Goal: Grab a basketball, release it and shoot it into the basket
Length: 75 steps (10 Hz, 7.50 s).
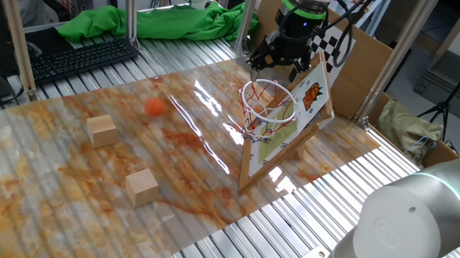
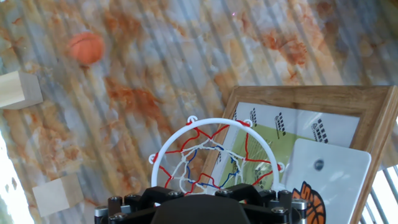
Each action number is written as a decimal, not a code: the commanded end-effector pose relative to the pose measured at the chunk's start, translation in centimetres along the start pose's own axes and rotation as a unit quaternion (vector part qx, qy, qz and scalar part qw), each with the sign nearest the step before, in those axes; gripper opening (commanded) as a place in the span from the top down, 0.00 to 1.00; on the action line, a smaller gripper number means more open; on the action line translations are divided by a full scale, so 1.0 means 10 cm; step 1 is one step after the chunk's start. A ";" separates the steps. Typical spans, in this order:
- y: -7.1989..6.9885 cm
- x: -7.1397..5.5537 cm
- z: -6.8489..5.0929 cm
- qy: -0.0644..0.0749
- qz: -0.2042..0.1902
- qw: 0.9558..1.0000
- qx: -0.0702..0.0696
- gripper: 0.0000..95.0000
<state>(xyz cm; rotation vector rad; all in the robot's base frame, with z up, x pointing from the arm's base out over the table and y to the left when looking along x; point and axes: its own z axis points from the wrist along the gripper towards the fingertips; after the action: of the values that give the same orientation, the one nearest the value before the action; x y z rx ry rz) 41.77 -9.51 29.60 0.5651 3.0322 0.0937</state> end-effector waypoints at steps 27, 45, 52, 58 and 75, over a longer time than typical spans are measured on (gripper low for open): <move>0.25 0.13 0.13 0.022 -0.109 0.993 -0.038 0.40; 0.63 0.33 0.16 0.019 -0.143 0.990 0.005 1.00; 0.63 0.33 0.16 0.023 -0.142 0.990 0.014 1.00; 0.63 0.33 0.16 0.035 -0.138 0.990 0.026 1.00; 0.63 0.33 0.16 0.042 -0.129 0.991 0.009 1.00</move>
<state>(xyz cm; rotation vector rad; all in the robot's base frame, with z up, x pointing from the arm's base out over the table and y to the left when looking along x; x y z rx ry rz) 40.75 -2.38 28.20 0.1593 3.1529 0.0671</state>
